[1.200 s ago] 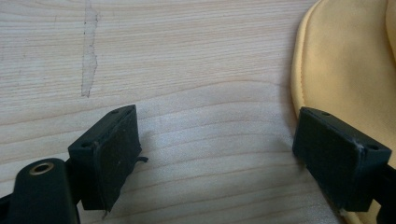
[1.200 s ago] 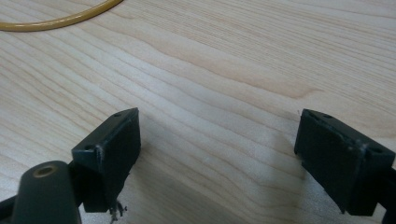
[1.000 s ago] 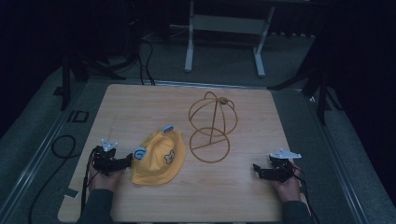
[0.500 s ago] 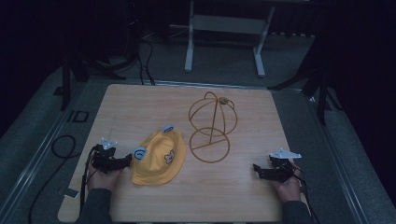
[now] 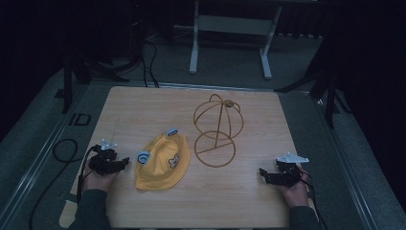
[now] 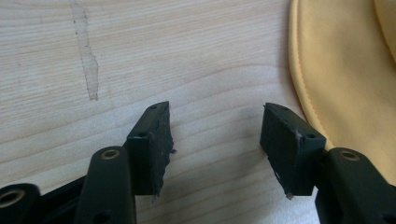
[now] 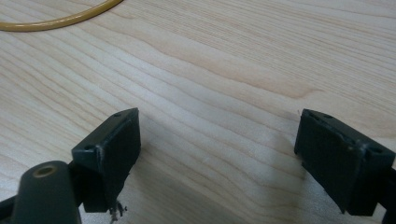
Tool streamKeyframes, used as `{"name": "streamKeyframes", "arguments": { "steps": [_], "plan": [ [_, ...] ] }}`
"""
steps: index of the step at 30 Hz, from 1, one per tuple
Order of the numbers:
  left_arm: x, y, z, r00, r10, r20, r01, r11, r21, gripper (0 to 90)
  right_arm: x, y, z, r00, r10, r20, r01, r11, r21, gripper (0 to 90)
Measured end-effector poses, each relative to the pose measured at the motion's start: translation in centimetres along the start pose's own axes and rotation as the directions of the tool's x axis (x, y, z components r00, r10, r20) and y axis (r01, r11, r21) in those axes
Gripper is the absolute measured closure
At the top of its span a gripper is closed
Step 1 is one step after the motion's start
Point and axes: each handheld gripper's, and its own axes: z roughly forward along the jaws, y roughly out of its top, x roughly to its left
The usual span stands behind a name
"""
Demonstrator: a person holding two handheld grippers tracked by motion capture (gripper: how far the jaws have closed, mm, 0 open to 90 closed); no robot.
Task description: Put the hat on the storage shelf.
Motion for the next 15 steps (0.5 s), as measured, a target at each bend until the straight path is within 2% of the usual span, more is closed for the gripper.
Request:
{"name": "streamKeyframes", "arguments": {
  "steps": [4,8,15],
  "plan": [
    [0.4,0.0,-0.5,0.9987,0.049,0.015,-0.049,0.9986,0.020,46.4,0.0,0.0,0.0,1.0000,0.000,0.000,0.000,1.000,0.000,14.4],
    [0.7,0.2,-1.4,0.9968,0.070,0.038,-0.070,0.9975,0.009,46.7,0.0,0.0,0.0,1.0000,0.000,0.000,0.000,1.000,0.000,14.4],
    [0.8,1.2,-2.9,0.9960,0.080,0.038,-0.081,0.9965,0.020,46.5,0.0,0.0,0.0,1.0000,0.000,0.000,0.000,1.000,0.000,14.5]
  ]
}}
